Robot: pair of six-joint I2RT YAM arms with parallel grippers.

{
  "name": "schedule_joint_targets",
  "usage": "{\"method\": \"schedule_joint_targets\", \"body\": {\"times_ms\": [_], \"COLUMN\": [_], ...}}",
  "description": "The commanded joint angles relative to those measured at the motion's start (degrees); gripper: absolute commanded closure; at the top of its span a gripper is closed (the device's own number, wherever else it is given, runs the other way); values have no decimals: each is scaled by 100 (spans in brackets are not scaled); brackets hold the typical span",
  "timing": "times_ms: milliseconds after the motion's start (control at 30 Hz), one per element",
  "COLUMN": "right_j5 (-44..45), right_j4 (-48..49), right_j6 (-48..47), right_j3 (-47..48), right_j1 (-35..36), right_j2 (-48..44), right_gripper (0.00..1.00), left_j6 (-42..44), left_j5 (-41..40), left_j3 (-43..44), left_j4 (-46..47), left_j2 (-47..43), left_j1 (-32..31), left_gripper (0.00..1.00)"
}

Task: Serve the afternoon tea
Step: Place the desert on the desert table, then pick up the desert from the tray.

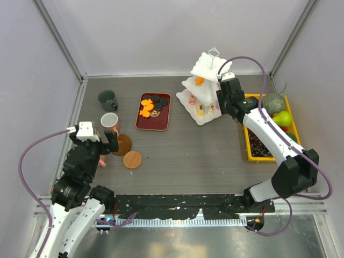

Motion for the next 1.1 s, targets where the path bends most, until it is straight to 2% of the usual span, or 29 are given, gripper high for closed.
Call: {"method": "schedule_joint_targets", "body": {"times_ms": [0, 200, 567, 800, 833, 867, 1067], "right_j5": [-71, 25, -660, -476, -485, -493, -528], "right_j4": [202, -157, -694, -879, -879, -870, -502], "right_j6": [61, 281, 957, 1265, 952, 1384, 1678], "right_j3": [-8, -8, -622, -772, -764, -755, -658], "right_j1": [-31, -31, 170, 1154, 1399, 1497, 2516], "right_j2": [-328, -557, -1505, -1901, -1875, -1832, -1270], "right_gripper": [51, 52, 52, 50, 51, 51, 50], "left_j6": [66, 66, 57, 57, 57, 57, 49], "left_j5": [14, 23, 41, 58, 58, 58, 67], "left_j3": [-10, -1, 16, 7, 7, 7, 7], "left_j4": [284, 284, 275, 275, 275, 275, 275], "left_j2": [-21, -39, -21, -4, 5, 5, 14], "left_j1": [-15, -15, -15, -15, -15, -15, -15], "left_gripper": [1, 1, 1, 1, 1, 1, 1]}}
